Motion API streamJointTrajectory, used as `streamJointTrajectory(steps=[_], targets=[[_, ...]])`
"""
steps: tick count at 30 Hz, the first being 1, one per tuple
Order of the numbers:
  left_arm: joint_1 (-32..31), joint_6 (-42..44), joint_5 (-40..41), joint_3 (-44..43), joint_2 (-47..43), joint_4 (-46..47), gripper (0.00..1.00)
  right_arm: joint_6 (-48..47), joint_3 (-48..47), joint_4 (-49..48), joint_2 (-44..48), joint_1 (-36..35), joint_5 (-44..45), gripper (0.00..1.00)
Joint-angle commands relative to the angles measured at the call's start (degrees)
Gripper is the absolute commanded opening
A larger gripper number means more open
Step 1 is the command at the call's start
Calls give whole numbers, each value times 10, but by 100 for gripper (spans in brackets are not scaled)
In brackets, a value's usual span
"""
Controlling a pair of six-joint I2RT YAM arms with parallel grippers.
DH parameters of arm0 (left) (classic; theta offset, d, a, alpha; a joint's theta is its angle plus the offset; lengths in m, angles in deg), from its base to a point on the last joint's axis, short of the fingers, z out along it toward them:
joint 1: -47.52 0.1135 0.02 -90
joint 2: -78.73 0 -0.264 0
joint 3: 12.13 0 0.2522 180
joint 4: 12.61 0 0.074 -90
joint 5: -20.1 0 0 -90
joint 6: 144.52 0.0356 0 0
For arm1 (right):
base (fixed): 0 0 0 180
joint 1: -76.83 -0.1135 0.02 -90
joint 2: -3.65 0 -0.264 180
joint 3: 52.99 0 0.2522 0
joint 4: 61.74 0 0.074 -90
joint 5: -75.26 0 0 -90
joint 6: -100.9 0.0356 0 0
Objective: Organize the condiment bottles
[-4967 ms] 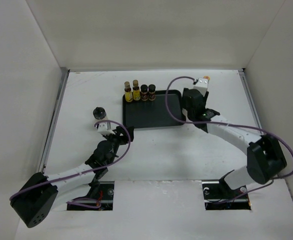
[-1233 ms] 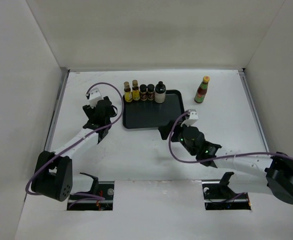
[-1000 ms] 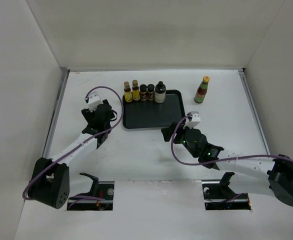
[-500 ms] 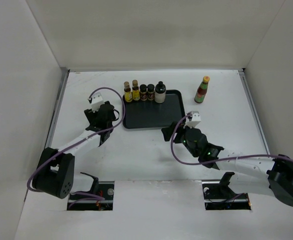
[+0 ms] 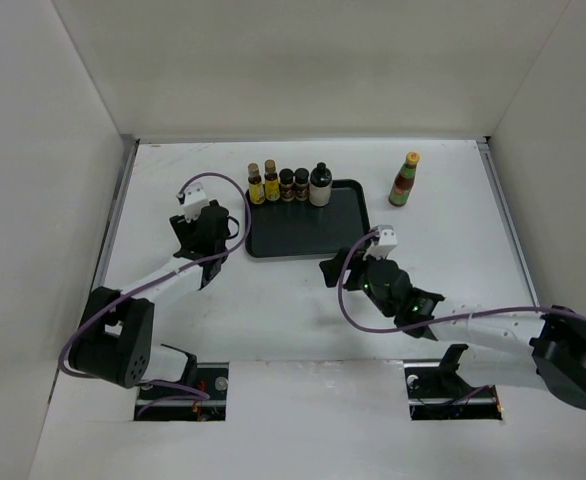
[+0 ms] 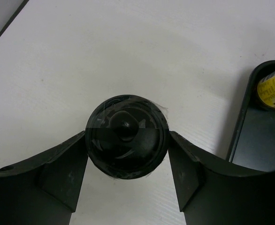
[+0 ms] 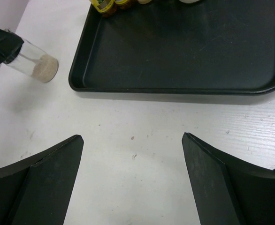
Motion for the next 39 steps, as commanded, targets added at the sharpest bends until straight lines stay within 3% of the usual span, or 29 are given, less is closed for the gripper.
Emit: streamJointTrajectory(steps=[1, 7, 13, 17, 21, 26, 39], targets=[[4, 7, 11, -20, 8, 34, 61, -3, 11, -29, 20, -6, 8, 93], [-6, 11, 25, -10, -24, 40, 42, -2, 29, -17, 63, -6, 17, 94], [-67, 38, 38, -19, -124, 9, 38, -2, 64, 20, 143, 12, 47, 96], [-140, 37, 40, -54, -137, -10, 38, 7, 82, 55, 199, 38, 75, 96], [-222, 36, 35, -121, -61, 14, 38, 42, 88, 105, 241, 65, 105, 97], [-275, 49, -5, -230, 79, 71, 37, 59, 96, 120, 260, 100, 105, 97], [-298, 78, -82, -499, 357, 103, 37, 75, 117, 134, 288, 113, 106, 95]])
